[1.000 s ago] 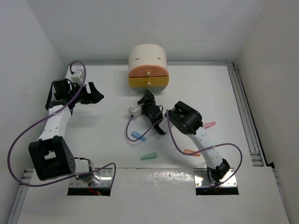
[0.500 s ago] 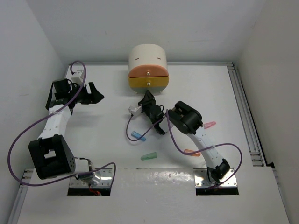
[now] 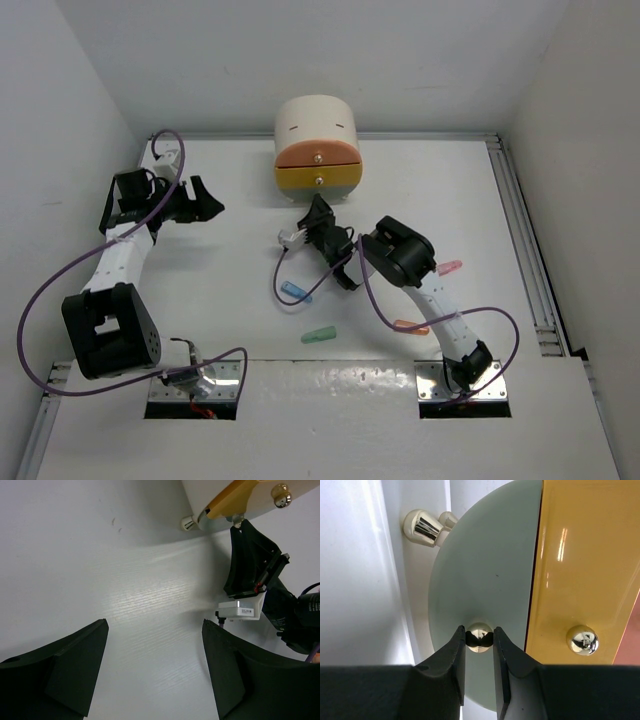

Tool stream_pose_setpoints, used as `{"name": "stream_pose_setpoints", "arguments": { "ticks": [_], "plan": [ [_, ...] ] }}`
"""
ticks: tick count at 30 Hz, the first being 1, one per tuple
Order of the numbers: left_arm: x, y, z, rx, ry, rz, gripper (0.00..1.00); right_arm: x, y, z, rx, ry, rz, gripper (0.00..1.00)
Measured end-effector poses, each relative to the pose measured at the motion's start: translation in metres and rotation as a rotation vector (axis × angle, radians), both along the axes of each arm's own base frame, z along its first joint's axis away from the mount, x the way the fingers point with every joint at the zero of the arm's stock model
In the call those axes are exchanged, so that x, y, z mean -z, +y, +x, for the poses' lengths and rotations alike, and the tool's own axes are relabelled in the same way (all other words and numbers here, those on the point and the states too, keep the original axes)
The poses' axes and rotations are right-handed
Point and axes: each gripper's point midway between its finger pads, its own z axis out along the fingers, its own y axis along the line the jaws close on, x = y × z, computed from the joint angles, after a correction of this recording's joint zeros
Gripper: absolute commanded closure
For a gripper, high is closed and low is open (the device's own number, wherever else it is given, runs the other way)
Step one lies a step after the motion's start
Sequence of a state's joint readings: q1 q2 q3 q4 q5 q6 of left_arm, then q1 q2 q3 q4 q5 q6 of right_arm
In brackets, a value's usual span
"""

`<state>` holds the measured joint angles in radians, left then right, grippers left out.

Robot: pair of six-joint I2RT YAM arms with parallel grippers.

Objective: Sort the stationery into containers
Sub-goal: Open the drawer in the storage box.

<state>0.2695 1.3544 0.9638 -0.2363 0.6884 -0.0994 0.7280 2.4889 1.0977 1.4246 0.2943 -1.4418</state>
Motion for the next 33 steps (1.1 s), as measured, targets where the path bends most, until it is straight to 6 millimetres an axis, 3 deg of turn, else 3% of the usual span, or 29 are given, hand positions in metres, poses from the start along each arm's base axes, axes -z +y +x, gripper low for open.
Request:
{"name": "stream_pose_setpoints", "arguments": {
  "ticks": [13,19,22,26,33],
  "plan": [
    [-0.001,-0.002,-0.001,0.0,0.003,-0.015,0.18,0.0,-0.004,-0.025,-0.011,0.03,-0.025,1.0],
    [-0.012,-0.015,-0.005,0.058,-0.032,-0.027,0.19,0.0,-0.004,-0.031,-0.017,0.04,-0.02,1.0],
    [-0.025,-0.04,-0.009,0.152,-0.084,-0.026,0.22,0.0,-0.004,-0.031,-0.017,0.042,-0.017,1.0],
    [-0.038,-0.089,-0.015,0.317,-0.128,-0.018,0.31,-0.001,-0.004,-0.03,-0.016,0.042,-0.012,1.0],
    [-0.073,-0.158,0.019,0.465,-0.209,-0.003,0.43,-0.001,-0.003,-0.03,-0.011,0.044,-0.005,1.0]
  ]
}}
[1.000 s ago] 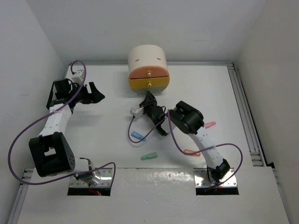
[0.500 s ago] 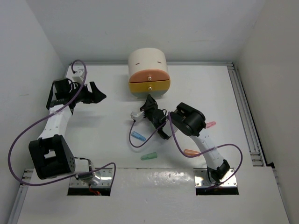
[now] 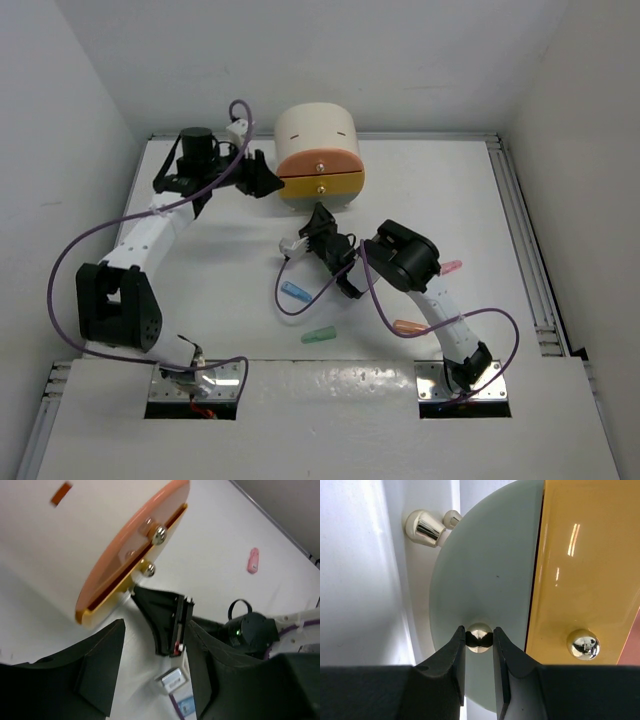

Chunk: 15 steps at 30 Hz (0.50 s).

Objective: Sort the stationery into containers
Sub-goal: Open the drawer in the storage box.

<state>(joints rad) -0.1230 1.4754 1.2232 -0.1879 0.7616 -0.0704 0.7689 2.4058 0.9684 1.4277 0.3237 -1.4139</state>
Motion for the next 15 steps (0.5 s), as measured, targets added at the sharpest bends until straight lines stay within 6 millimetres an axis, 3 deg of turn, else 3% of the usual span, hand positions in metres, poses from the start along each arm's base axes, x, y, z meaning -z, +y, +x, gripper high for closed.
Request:
{"name": "stream_pose_setpoints", "arguments": {
  "ticks": [6,15],
  "plan": [
    [-0.012,-0.049,0.026,0.057,-0.005,-0.045,0.45,0.0,0.0,0.001,0.007,0.0,0.002,1.0],
    [-0.006,-0.09,0.052,0.057,-0.001,-0.051,0.45,0.0,0.0,0.001,0.007,0.0,0.006,1.0]
  ]
}}
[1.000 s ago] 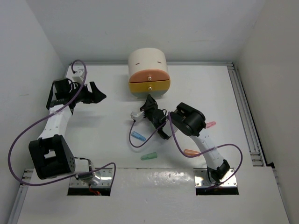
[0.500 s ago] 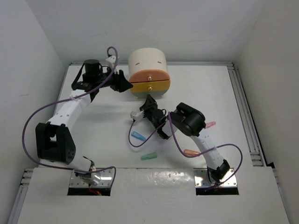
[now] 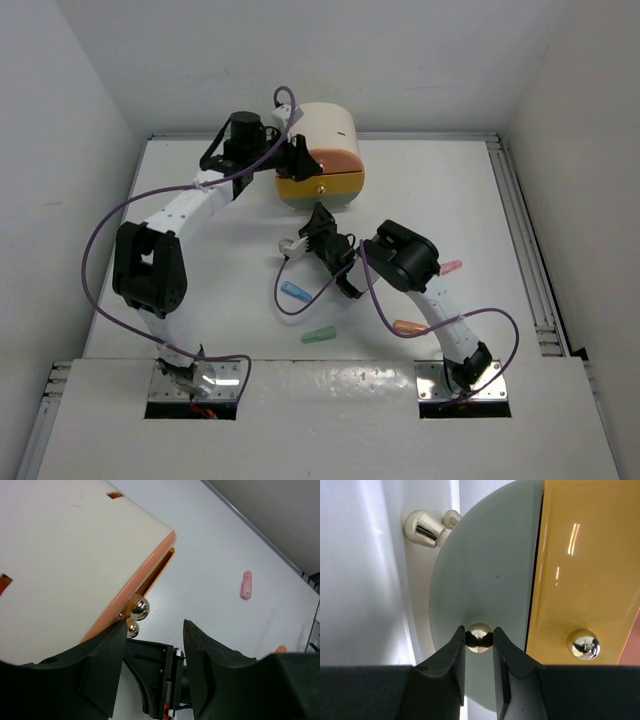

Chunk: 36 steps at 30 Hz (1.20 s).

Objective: Sort the stationery into containers
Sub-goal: Open the drawer in the storage box.

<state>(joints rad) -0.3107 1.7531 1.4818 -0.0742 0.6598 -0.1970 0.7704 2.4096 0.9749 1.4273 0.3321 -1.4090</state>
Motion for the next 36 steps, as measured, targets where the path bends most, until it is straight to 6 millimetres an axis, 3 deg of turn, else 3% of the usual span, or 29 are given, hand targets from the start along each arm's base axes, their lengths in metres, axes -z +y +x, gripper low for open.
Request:
{"name": "stream_pose_setpoints", "arguments": {
  "ticks": [6,13,36],
  "plan": [
    [0.012,-0.014,0.004,-0.005,0.028,0.015,0.45,0.0,0.0,0.0,-0.001,0.002,0.003,1.0],
    [0.011,-0.019,0.009,-0.014,0.043,0.023,0.44,0.001,-0.006,-0.003,0.007,0.009,0.006,1.0],
    [0.017,-0.017,0.014,-0.033,0.029,0.063,0.41,0.002,-0.014,-0.053,-0.012,0.083,0.009,1.0]
  ]
}}
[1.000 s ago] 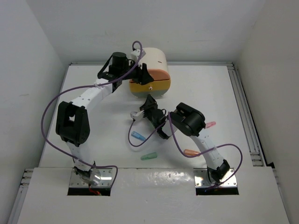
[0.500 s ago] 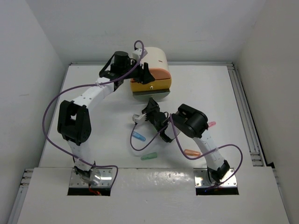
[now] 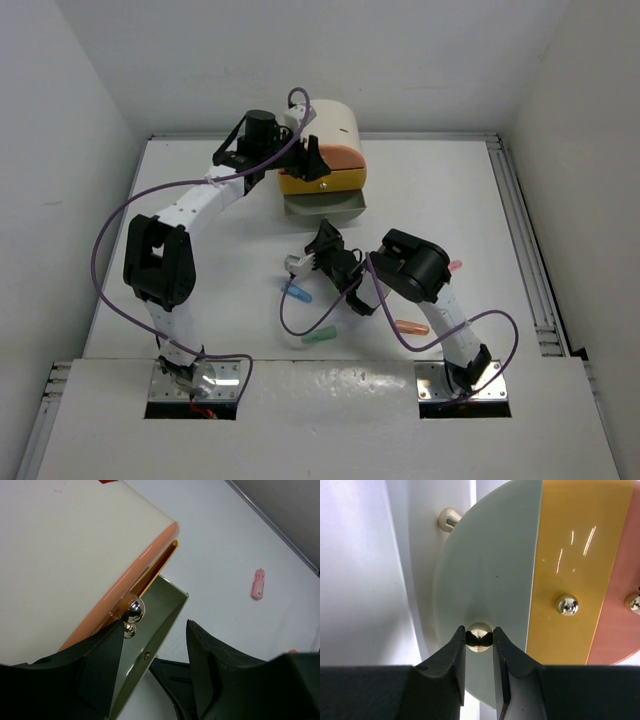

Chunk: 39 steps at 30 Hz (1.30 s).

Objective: Sort the stationery into containers
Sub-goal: Open the drawer in the storage box, then pick up the stationery from the center of the board.

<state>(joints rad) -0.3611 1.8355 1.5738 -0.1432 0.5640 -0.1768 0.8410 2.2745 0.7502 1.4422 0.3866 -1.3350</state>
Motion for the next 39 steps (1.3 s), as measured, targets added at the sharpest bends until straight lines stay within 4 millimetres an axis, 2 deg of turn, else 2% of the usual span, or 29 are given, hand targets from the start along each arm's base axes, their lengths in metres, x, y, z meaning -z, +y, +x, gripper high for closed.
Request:
{"name": "stream_pose_setpoints", "arguments": {
  "ticks": [9,12,13,14,17,18,23,28,39],
  "plan": [
    [0.01,0.001,0.004,-0.003,0.019,0.024,0.38,0.002,-0.005,-0.013,0.008,0.021,-0.002,1.0],
    [0.015,0.001,0.004,-0.003,0.031,0.029,0.38,0.002,-0.007,-0.014,0.013,0.023,-0.003,0.87],
    [0.016,0.001,0.003,-0.003,0.035,0.031,0.38,0.002,-0.007,-0.015,0.014,0.025,-0.003,0.77],
    [0.016,0.001,0.003,-0.003,0.036,0.031,0.38,0.002,-0.007,-0.016,0.013,0.027,-0.003,0.72],
    [0.017,0.001,0.003,-0.004,0.036,0.034,0.38,0.006,-0.01,-0.021,0.011,0.04,-0.009,0.59],
    [0.017,0.002,0.003,-0.005,0.036,0.035,0.38,0.008,-0.011,-0.023,0.01,0.047,-0.015,0.57],
    [0.018,0.006,0.008,-0.032,0.029,0.048,0.37,0.029,-0.019,-0.034,0.016,0.104,-0.077,0.51],
    [0.019,0.007,0.01,-0.041,0.018,0.061,0.37,0.026,-0.02,-0.036,0.025,0.1,-0.071,0.46],
    [0.018,0.006,0.01,-0.049,-0.005,0.085,0.36,0.022,-0.022,-0.054,0.029,0.115,-0.109,0.46]
  ]
}}
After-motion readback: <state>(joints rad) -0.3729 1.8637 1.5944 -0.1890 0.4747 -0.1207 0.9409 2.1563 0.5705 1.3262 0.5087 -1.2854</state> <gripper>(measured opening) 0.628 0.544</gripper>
